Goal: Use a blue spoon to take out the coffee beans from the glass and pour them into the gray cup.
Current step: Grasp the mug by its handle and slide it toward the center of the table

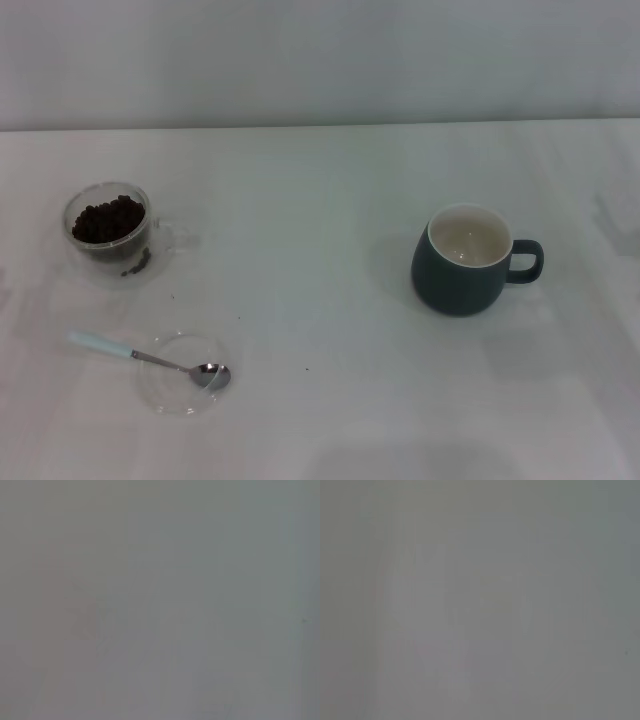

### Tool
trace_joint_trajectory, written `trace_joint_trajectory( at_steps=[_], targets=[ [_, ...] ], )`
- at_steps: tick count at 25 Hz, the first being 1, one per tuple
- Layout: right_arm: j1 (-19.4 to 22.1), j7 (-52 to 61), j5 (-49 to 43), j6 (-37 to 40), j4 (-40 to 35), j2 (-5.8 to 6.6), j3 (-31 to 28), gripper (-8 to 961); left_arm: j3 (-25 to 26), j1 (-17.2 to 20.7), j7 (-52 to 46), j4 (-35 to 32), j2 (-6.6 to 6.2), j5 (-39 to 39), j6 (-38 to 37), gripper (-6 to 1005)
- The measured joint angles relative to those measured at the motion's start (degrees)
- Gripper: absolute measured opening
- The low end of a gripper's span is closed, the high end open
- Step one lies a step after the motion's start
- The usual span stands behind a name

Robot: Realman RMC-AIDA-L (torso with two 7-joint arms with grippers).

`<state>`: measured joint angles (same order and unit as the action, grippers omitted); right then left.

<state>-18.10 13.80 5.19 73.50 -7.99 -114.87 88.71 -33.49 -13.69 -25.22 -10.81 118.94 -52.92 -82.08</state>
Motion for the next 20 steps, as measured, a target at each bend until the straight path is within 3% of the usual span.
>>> trace_joint_trajectory(
  at_steps=[20],
  targets=[
    [0.0,0.0,-0.1,0.4,0.5,-0.09,0.1,871,0.0,0.4,-2.2,0.9,0.11,0.1,-3.3,887]
  ],
)
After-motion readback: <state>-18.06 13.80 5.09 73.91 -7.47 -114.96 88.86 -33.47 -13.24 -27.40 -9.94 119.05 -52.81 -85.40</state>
